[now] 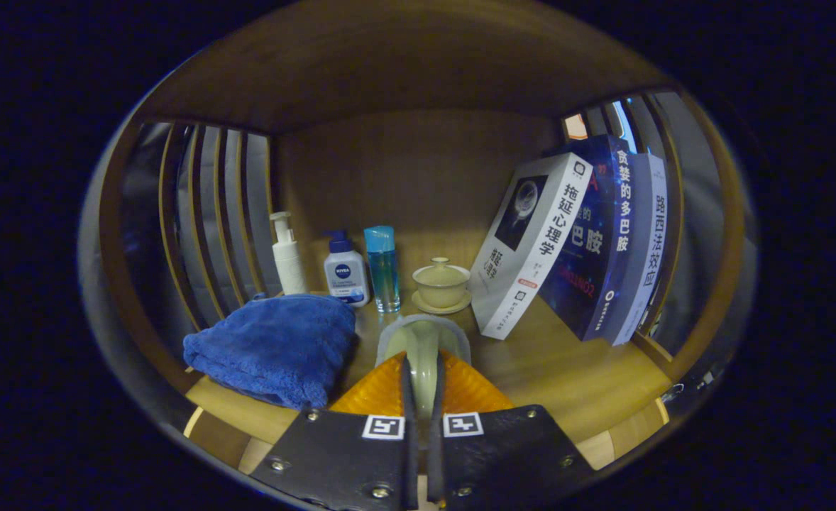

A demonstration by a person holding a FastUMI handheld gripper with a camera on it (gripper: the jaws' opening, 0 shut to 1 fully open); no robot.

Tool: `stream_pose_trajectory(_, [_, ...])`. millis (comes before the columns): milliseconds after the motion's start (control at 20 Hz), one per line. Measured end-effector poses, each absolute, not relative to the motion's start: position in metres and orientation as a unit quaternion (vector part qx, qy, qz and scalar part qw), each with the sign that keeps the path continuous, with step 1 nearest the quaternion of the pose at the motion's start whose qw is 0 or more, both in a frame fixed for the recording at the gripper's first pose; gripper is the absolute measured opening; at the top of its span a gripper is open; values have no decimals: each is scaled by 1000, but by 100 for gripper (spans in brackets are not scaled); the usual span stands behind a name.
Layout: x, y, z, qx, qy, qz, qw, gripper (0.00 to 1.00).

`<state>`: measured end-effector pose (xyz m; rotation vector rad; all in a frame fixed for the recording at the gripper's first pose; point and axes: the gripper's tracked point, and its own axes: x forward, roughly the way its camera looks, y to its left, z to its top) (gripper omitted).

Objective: Pull open the drawer, take out the items inside it, and place them on the countertop above the cabinet.

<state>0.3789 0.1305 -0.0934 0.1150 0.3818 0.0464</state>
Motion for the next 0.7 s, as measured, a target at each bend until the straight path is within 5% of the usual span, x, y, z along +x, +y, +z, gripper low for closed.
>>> stream_pose_trajectory(350, [380,129,-112,44,205,17,978,20])
stream_pose_trajectory(700, [379,130,-83,80,150,22,985,20])
